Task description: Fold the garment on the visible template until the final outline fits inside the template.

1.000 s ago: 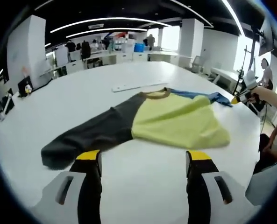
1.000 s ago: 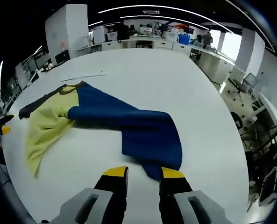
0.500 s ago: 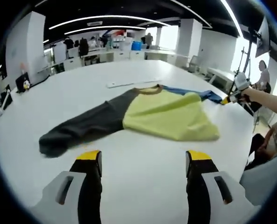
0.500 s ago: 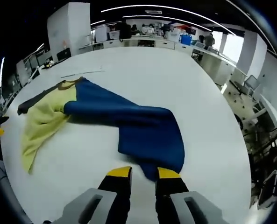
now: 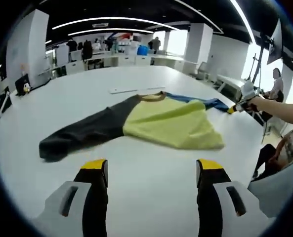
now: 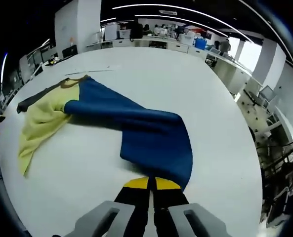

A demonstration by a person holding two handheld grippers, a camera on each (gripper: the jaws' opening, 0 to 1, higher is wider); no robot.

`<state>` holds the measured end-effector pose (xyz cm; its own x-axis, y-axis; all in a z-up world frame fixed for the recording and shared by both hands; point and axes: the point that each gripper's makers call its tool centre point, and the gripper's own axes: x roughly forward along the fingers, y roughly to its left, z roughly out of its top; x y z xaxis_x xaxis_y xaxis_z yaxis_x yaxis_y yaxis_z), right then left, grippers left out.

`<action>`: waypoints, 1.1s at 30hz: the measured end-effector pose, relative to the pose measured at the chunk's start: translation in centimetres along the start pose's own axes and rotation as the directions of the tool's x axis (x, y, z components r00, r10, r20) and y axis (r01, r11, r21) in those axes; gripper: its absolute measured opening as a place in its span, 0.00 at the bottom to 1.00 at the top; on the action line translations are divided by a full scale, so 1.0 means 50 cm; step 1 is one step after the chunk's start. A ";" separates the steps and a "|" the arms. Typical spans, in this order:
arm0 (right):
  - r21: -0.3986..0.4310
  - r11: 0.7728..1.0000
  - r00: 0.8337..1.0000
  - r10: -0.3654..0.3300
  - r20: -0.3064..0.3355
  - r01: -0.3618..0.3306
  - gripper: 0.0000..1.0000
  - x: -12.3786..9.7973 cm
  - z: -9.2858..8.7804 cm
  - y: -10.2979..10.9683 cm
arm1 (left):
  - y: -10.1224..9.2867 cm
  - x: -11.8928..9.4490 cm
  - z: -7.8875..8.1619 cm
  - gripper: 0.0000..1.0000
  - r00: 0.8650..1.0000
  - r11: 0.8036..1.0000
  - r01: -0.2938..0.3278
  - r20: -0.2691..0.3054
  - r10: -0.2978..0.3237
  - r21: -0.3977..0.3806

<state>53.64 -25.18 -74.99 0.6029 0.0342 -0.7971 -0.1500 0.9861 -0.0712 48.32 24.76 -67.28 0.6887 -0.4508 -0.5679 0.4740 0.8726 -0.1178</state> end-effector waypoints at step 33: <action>-0.140 0.984 0.991 -0.121 -0.064 0.111 0.00 -0.078 -0.035 -0.140 | -0.006 -0.017 0.011 0.69 1.000 1.000 -0.002 0.020 0.002 0.003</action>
<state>50.98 -32.52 -72.42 0.5652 -0.0962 -0.8193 -0.1902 0.9512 -0.2429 47.89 24.80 -66.29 0.7004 -0.4525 -0.5520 0.4738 0.8731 -0.1145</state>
